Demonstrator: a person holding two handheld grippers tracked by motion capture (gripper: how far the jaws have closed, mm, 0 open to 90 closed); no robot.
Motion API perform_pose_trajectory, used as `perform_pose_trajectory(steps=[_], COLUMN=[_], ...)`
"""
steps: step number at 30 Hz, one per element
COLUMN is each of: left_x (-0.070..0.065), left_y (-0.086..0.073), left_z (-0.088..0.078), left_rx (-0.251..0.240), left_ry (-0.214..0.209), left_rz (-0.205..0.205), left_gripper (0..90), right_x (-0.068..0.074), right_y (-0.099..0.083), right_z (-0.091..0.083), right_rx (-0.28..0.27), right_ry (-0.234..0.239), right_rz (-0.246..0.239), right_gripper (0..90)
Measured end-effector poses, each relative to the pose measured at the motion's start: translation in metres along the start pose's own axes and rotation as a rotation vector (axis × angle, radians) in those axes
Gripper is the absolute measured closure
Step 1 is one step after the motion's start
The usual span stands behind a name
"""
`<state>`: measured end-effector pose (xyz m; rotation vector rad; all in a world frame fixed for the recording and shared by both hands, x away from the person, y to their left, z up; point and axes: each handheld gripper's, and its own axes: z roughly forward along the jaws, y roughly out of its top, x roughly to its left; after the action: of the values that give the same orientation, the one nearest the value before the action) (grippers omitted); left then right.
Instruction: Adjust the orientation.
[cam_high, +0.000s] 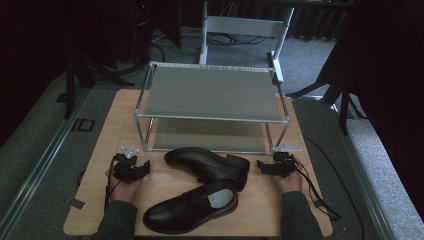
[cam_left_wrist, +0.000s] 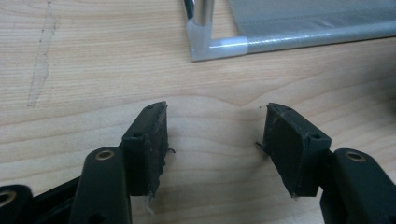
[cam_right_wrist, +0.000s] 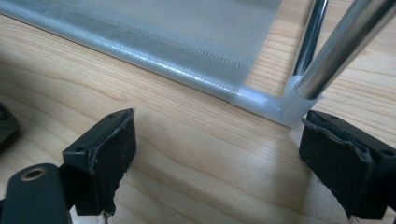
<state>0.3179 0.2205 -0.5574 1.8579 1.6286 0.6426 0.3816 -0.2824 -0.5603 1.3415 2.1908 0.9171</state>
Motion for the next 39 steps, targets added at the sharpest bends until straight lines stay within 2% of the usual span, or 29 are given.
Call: perform_pose_trajectory(steps=[1, 4, 8, 9, 12, 15, 18, 20, 23, 27, 32, 36, 38, 39], left_x=[-0.001, -0.003, -0.011, -0.012, -0.014, -0.016, -0.020, -0.023, -0.027, -0.030, -0.032, -0.036, -0.038, -0.038], left_y=[-0.001, -0.002, -0.004, -0.004, -0.004, -0.007, -0.012, -0.016, -0.021, -0.025, -0.026, -0.027, -0.027, -0.027], left_z=[-0.003, -0.008, -0.021, -0.023, -0.030, -0.040, -0.050, -0.056, -0.065, -0.069, -0.072, -0.078, -0.080, -0.080], left_rx=[0.003, -0.006, -0.034, -0.043, -0.069, -0.090, -0.111, -0.123, -0.142, -0.148, -0.154, -0.171, -0.179, -0.179], left_ry=[-0.027, -0.050, -0.083, -0.089, -0.107, -0.128, -0.150, -0.166, -0.183, -0.195, -0.196, -0.217, -0.223, -0.223], left_rz=[-0.006, -0.003, 0.046, 0.051, 0.056, 0.058, 0.070, 0.082, 0.095, 0.097, 0.098, 0.109, 0.114, 0.114], left_gripper=[41.3, 41.1, 40.1, 40.0, 40.0, 40.1, 38.9, 38.1, 37.6, 37.0, 36.8, 36.7, 36.6, 36.7], right_x=[0.000, 0.001, 0.002, 0.003, 0.005, 0.008, 0.016, 0.025, 0.041, 0.059, 0.082, 0.102, 0.112, 0.112], right_y=[-0.001, -0.002, -0.005, -0.006, -0.006, -0.006, -0.002, 0.002, 0.009, 0.017, 0.025, 0.027, 0.028, 0.028], right_z=[-0.001, -0.002, -0.006, -0.008, -0.015, -0.022, -0.038, -0.050, -0.068, -0.090, -0.111, -0.118, -0.119, -0.119], right_rx=[0.000, -0.003, -0.003, 0.002, 0.017, 0.008, -0.047, -0.080, -0.100, -0.144, -0.199, -0.210, -0.194, -0.194], right_ry=[0.000, -0.002, -0.001, -0.004, -0.011, -0.020, 0.003, 0.021, 0.036, 0.086, 0.179, 0.260, 0.307, 0.307], right_rz=[0.001, 0.002, 0.000, 0.001, 0.009, 0.002, -0.007, -0.033, -0.101, -0.143, -0.188, -0.236, -0.238, -0.238], right_gripper=[10.9, 12.9, 14.8, 17.4, 33.1, 39.5, 41.5, 41.5, 41.0, 41.2, 44.7, 52.4, 57.3, 57.3])
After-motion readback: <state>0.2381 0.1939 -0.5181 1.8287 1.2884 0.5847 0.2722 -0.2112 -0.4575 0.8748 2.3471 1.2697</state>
